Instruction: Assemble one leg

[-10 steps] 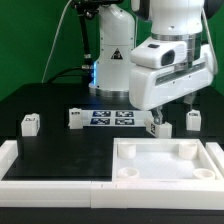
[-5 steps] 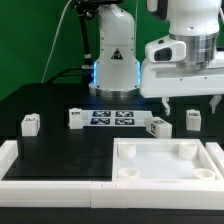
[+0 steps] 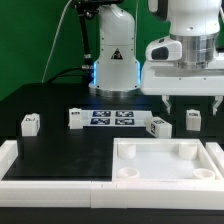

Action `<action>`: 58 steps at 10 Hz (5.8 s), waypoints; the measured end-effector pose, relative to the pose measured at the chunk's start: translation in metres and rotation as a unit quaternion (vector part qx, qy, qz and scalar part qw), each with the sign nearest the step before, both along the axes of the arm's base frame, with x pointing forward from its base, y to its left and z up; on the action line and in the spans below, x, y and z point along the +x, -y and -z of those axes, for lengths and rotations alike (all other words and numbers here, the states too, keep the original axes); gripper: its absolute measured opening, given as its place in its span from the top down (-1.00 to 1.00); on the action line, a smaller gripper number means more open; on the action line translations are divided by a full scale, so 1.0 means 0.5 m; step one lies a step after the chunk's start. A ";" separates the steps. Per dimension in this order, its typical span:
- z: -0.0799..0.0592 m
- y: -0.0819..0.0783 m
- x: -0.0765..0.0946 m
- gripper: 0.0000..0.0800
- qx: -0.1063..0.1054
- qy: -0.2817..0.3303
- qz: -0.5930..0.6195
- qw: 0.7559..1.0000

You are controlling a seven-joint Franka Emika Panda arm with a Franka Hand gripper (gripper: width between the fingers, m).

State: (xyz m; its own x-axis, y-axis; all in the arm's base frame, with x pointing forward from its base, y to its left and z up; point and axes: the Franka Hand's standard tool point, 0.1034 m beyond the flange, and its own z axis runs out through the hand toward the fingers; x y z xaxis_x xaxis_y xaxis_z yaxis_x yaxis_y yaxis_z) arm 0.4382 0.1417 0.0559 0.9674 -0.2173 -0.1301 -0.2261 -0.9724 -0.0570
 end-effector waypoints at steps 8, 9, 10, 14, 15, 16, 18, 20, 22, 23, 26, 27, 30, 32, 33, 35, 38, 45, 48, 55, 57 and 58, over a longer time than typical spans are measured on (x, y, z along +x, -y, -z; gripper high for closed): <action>0.044 -0.065 -0.110 -0.62 -0.004 -0.005 -0.031 1.000; 0.042 -0.062 -0.107 -0.62 -0.004 -0.014 -0.034 0.999; 0.042 -0.062 -0.109 -0.62 -0.004 -0.018 -0.038 0.999; 0.063 -0.030 -0.126 -0.62 0.013 -0.183 -0.073 0.980; 0.060 -0.019 -0.144 -0.62 0.015 -0.247 -0.073 0.966; 0.060 -0.019 -0.147 -0.62 0.017 -0.285 -0.073 0.956; 0.050 -0.033 -0.173 -0.62 0.021 -0.400 -0.087 0.912; 0.049 -0.046 -0.166 -0.62 0.020 -0.434 -0.081 0.897; 0.041 -0.054 -0.162 -0.62 0.016 -0.431 -0.074 0.899; 0.043 -0.054 -0.162 -0.62 0.016 -0.429 -0.074 0.900; 0.079 -0.058 -0.179 -0.62 0.018 -0.423 -0.078 0.903; 0.085 -0.063 -0.185 -0.62 0.016 -0.424 -0.081 0.902; 0.085 -0.068 -0.186 -0.31 0.015 -0.425 -0.083 0.901; 0.085 -0.068 -0.187 0.04 0.015 -0.425 -0.084 0.901; 0.085 -0.068 -0.187 0.29 0.015 -0.426 -0.084 0.901; 0.085 -0.068 -0.187 0.28 0.015 -0.425 -0.084 0.901; 0.085 -0.068 -0.187 0.28 0.015 -0.425 -0.084 0.901; -0.026 -0.013 -0.169 0.28 0.027 -0.418 -0.092 0.903; -0.011 -0.022 -0.146 0.28 0.023 -0.348 -0.090 0.933; -0.133 0.042 -0.069 0.28 0.016 -0.066 -0.136 0.988; -0.125 0.041 -0.061 0.28 0.006 0.026 -0.137 0.990; -0.128 0.042 -0.049 0.28 0.002 0.084 -0.136 0.987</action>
Offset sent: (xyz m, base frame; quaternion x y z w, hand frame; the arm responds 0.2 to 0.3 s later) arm -0.0264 0.0171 -0.0055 0.0025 0.0049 -0.0078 1.0000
